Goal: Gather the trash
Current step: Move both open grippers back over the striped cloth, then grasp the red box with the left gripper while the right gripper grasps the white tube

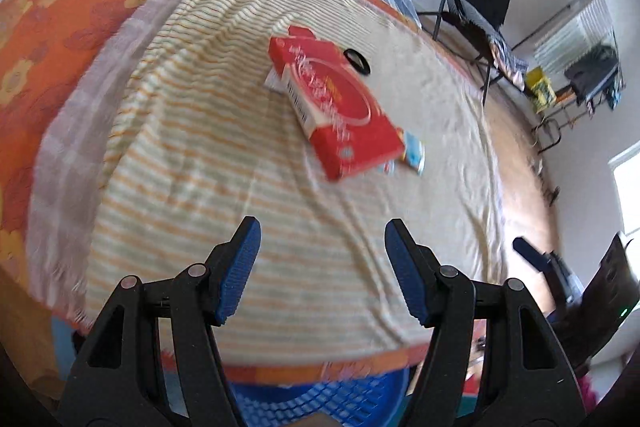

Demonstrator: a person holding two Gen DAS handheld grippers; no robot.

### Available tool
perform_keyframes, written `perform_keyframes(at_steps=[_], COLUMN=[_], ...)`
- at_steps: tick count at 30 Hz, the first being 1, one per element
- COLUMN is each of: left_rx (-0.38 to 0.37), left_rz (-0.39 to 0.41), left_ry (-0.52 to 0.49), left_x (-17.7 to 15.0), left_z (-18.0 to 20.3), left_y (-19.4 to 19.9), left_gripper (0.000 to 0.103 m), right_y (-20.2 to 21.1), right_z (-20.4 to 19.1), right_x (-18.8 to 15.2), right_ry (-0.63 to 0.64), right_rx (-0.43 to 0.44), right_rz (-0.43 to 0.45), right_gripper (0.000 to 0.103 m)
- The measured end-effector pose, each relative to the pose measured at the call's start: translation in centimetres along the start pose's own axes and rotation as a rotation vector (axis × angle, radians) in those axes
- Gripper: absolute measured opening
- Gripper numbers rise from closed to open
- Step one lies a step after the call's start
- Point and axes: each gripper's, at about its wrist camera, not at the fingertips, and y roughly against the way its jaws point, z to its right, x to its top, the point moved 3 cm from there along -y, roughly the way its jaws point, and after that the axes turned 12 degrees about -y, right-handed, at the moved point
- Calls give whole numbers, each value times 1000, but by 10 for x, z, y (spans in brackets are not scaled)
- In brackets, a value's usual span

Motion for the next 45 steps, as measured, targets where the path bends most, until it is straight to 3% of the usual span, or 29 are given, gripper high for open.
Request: perform_keyframes(at_steps=[10,20,25,40,45], left_rx=[-46,-88,-82,-16,10], left_rz=[-18,-38,-23,51,76], left_ry=[110,169,161,5,1], left_x=[47,60,68,78,80], left_z=[-19,-23,-20,-12,-22], left_y=[-48,-81,-83,-61,-45], left_gripper=[66,66,41,28,25], right_y=[-49,-96,-114,-154,-164], right_z=[4,14,16,-8,-11], right_x=[31,51,57,69,79], right_ry=[98,145,157,228,165], right_rx=[-21,-48,-46,-41,25], right_rz=[-21,-48,-56,-60,-100], right_gripper=[85,78,78,77,55])
